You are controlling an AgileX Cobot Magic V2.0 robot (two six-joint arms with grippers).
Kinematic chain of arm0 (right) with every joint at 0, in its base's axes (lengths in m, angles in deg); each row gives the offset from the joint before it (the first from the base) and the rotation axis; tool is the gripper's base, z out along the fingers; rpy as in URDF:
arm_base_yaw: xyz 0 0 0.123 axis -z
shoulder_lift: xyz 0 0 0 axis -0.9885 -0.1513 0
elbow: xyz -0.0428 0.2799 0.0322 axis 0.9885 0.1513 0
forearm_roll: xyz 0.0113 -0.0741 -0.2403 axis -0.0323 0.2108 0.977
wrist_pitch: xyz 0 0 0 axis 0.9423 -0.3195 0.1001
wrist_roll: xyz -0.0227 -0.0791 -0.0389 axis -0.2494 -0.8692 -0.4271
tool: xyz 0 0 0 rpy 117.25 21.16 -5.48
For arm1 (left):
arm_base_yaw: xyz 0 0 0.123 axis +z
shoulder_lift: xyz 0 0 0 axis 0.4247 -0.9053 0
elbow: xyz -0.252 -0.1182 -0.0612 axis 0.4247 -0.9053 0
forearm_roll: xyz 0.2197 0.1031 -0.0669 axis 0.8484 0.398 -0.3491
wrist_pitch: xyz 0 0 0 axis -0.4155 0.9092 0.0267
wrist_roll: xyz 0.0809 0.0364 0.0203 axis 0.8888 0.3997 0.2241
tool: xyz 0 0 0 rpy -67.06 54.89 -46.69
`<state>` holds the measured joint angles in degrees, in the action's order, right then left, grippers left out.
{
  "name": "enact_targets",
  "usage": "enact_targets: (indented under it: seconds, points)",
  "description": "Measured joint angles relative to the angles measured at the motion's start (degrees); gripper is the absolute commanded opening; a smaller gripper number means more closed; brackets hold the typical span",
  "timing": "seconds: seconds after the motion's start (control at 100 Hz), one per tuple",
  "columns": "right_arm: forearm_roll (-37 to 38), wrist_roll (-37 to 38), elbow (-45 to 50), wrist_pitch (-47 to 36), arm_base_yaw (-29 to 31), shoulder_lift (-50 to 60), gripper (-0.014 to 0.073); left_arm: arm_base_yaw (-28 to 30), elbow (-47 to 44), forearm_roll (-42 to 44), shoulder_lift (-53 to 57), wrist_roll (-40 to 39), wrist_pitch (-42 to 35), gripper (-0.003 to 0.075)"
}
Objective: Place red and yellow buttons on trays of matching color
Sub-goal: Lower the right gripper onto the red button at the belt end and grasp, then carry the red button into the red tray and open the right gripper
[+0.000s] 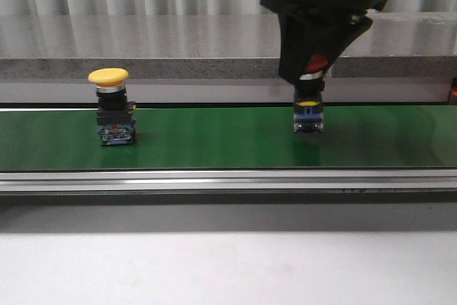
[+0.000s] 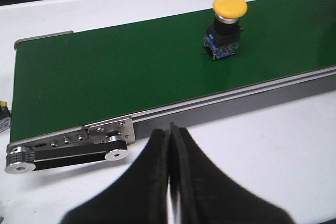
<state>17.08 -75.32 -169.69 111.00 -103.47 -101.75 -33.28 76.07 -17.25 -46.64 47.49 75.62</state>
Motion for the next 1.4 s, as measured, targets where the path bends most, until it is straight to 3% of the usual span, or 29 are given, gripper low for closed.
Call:
enact_targets:
  seconds: [0.18, 0.65, 0.93, 1.09, 1.4]
  points:
    - [-0.13, 0.73, 0.0, -0.35, 5.9, 4.2, 0.0214, 0.0, 0.0, 0.0, 0.0, 0.0, 0.0, -0.002]
    - [-0.13, 3.07, 0.0, -0.17, 32.78, 9.12, 0.0214, 0.0, 0.0, 0.0, 0.0, 0.0, 0.0, -0.002]
    - [-0.01, 7.99, 0.12, -2.84, 45.57, 9.12, 0.0214, 0.0, 0.0, 0.0, 0.0, 0.0, 0.0, -0.002]
    - [0.1, 10.36, 1.52, -4.98, 49.14, 8.01, 0.0214, 0.0, 0.0, 0.0, 0.0, 0.0, 0.0, -0.002]
    - [-0.1, 11.53, 4.0, -9.51, 49.41, 1.43, 0.0214, 0.0, 0.0, 0.0, 0.0, 0.0, 0.0, -0.002]
